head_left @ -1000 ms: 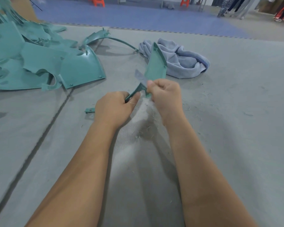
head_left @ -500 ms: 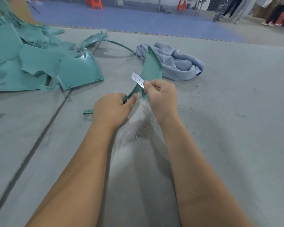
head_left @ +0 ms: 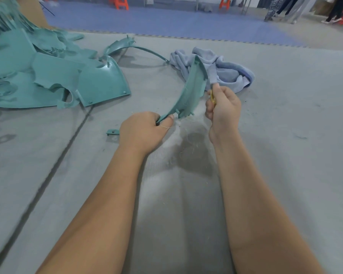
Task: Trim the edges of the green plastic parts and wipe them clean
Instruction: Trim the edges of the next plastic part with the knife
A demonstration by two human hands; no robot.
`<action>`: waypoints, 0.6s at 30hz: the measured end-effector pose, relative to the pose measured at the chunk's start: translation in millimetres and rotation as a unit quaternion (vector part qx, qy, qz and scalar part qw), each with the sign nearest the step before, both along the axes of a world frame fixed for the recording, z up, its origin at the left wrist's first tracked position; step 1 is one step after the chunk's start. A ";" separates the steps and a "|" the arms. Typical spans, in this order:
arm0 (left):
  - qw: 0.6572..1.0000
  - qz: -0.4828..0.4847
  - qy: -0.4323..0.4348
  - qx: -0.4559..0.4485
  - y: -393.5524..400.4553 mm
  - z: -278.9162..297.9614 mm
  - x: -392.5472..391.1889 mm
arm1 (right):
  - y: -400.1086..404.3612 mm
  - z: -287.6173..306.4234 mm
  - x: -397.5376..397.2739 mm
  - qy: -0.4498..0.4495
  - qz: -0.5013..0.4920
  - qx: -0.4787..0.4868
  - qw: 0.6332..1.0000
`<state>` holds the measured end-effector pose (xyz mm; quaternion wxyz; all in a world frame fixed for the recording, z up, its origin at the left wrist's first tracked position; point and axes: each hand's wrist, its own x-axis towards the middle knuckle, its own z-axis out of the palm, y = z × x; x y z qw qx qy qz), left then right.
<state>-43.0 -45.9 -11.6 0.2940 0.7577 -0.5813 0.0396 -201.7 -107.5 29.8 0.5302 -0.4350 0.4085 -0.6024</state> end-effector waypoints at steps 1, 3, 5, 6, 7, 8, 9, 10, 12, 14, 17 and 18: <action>1.000 -0.001 -0.001 0.000 0.1 0.2 -0.2 | 0.9 2.0 0.5 -0.014 0.003 -0.003 1.000; 1.000 -0.004 -0.005 -0.001 0.2 0.2 -0.6 | 2.5 6.6 3.0 -0.013 0.010 -0.021 1.000; 1.000 -0.007 -0.008 -0.003 0.4 0.1 -0.3 | 5.7 10.7 8.8 0.021 0.011 -0.045 0.999; 1.000 -0.008 -0.008 -0.003 0.5 0.2 -0.2 | 7.5 12.0 12.2 0.035 0.010 -0.057 0.998; 1.000 -0.008 -0.009 -0.003 0.6 0.5 -0.4 | 9.1 13.4 15.0 0.044 0.010 -0.067 0.997; 1.000 -0.005 -0.010 -0.003 0.6 0.8 -0.5 | 10.4 14.2 17.3 0.047 0.012 -0.071 0.996; 1.000 -0.002 -0.010 -0.002 0.5 1.1 -0.8 | 11.4 14.3 18.6 0.047 0.018 -0.072 0.996; 1.000 0.002 -0.008 0.000 0.1 1.0 -0.7 | 12.4 13.7 19.3 0.046 0.027 -0.070 0.996; 1.000 0.005 -0.003 0.002 -0.6 1.0 -0.1 | 13.8 10.1 18.2 0.047 0.047 -0.063 0.996; 1.000 0.005 -0.003 0.002 -0.8 1.1 0.5 | 14.8 6.4 15.4 0.050 0.068 -0.063 0.994; 1.000 0.001 -0.006 -0.002 -0.3 1.5 0.6 | 16.7 5.1 14.3 0.064 0.087 -0.066 0.992; 1.000 0.001 -0.007 -0.003 -0.1 1.6 0.2 | 16.3 5.1 14.5 0.068 0.082 -0.065 0.992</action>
